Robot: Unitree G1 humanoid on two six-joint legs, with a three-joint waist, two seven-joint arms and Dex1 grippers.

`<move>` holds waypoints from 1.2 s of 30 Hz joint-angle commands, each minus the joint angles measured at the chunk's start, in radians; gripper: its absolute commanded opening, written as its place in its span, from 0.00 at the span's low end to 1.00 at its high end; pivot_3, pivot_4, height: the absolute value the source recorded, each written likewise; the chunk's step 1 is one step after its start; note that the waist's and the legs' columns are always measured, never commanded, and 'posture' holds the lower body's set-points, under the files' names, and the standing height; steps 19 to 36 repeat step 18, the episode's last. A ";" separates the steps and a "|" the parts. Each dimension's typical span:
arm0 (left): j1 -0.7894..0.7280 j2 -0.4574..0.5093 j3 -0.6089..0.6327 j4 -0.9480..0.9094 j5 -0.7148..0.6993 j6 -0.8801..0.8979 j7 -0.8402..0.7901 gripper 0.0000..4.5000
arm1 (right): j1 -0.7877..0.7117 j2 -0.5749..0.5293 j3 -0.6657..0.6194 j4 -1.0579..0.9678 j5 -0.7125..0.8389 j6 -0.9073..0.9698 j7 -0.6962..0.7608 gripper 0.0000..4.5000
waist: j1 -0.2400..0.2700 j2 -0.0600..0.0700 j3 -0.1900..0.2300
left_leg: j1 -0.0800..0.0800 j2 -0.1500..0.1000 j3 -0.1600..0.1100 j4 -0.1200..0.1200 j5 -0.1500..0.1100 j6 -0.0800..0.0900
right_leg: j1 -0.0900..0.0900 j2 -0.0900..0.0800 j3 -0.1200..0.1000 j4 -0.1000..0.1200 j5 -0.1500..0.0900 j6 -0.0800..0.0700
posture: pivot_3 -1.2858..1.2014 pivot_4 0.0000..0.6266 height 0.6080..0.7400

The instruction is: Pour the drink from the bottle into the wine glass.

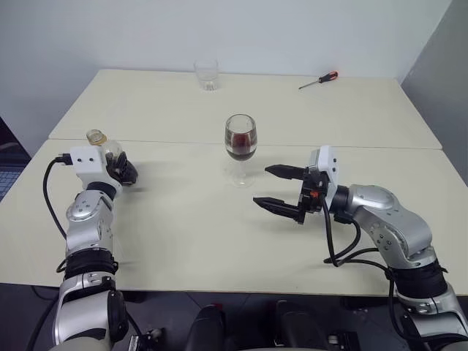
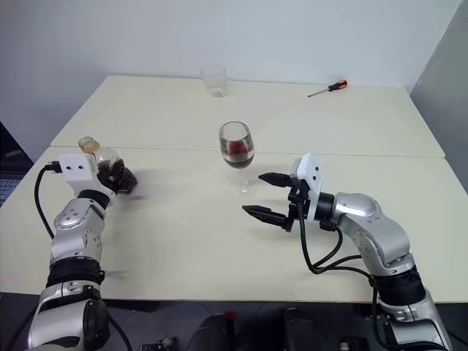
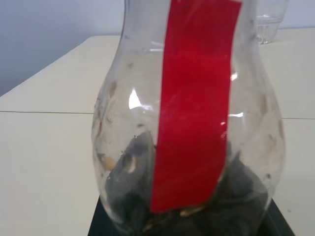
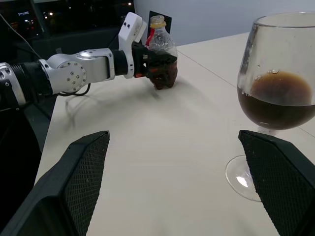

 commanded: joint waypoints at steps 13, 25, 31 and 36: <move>-0.010 0.009 -0.007 -0.037 -0.004 0.004 -0.025 0.25 | -0.029 0.015 -0.018 -0.009 -0.003 -0.010 0.003 1.00 | 0.000 0.000 0.000 | 0.000 0.000 0.000 0.000 0.000 0.000 | 0.000 0.000 0.000 0.000 0.000 0.000 | 0.52 0.24 1.00; -0.015 0.013 -0.005 -0.027 -0.010 0.006 -0.042 0.25 | -0.033 0.016 -0.017 -0.004 -0.004 -0.012 0.004 1.00 | 0.000 0.000 0.000 | 0.000 0.000 0.000 0.000 0.000 0.000 | 0.000 0.000 0.000 0.000 0.000 0.000 | 0.52 0.24 1.00; -0.015 0.013 -0.005 -0.027 -0.010 0.006 -0.042 0.25 | -0.033 0.016 -0.017 -0.004 -0.004 -0.012 0.004 1.00 | 0.000 0.000 0.000 | 0.000 0.000 0.000 0.000 0.000 0.000 | 0.000 0.000 0.000 0.000 0.000 0.000 | 0.52 0.24 1.00; -0.015 0.013 -0.005 -0.027 -0.010 0.006 -0.042 0.25 | -0.033 0.016 -0.017 -0.004 -0.004 -0.012 0.004 1.00 | 0.000 0.000 0.000 | 0.000 0.000 0.000 0.000 0.000 0.000 | 0.000 0.000 0.000 0.000 0.000 0.000 | 0.52 0.24 1.00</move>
